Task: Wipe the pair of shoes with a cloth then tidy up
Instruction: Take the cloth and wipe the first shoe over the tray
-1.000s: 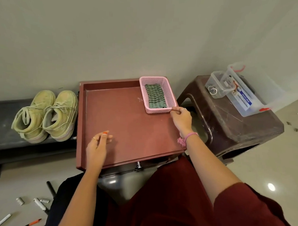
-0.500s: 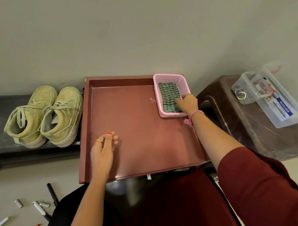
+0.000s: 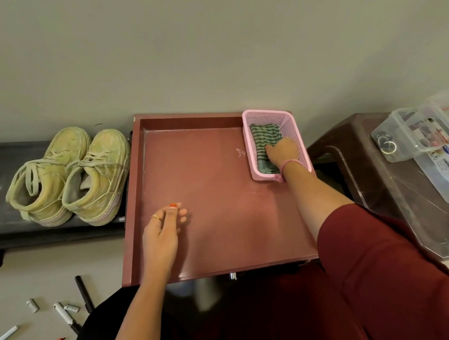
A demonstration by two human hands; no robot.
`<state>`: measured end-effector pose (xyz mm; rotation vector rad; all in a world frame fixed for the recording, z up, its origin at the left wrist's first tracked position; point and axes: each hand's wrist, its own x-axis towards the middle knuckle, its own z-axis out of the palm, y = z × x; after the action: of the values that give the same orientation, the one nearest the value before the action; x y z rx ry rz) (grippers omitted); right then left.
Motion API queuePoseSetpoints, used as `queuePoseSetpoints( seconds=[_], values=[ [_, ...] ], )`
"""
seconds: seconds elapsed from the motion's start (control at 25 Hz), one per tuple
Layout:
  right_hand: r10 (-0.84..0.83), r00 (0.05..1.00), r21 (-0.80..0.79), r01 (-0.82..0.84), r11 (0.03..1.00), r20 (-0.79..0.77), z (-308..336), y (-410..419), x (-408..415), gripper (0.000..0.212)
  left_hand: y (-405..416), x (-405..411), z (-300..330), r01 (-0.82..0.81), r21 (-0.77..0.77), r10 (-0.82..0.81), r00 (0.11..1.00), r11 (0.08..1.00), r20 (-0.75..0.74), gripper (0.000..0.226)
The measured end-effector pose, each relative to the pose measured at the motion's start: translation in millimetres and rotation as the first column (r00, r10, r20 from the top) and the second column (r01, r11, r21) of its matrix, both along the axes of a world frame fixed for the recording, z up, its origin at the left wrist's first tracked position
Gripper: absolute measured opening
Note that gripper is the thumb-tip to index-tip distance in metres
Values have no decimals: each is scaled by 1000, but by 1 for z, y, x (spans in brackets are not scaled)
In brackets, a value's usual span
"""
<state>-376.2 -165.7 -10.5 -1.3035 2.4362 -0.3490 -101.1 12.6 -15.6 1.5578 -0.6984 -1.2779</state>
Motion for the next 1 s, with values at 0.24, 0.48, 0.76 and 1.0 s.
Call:
queuePoseSetpoints(
  seconds=[0.24, 0.48, 0.76, 1.0],
  values=[
    [-77, 995, -35, 79, 996, 57, -6, -6, -3, 39, -3, 1, -7, -17, 10, 17, 1000, 1000, -9, 22],
    [-160, 915, -13, 177, 984, 370, -5, -14, -10, 31, -2, 0, -5, -21, 6, 21, 1000, 1000, -20, 21],
    [-96, 703, -165, 294, 941, 704, 22, -11, -11, 23, 0, 0, -2, -36, -4, 36, 999, 999, -30, 20],
    [51, 495, -272, 384, 882, 867, 80, 20, -8, 21, 13, 4, 1, -25, -20, 25, 1000, 999, 6, 21]
  ],
)
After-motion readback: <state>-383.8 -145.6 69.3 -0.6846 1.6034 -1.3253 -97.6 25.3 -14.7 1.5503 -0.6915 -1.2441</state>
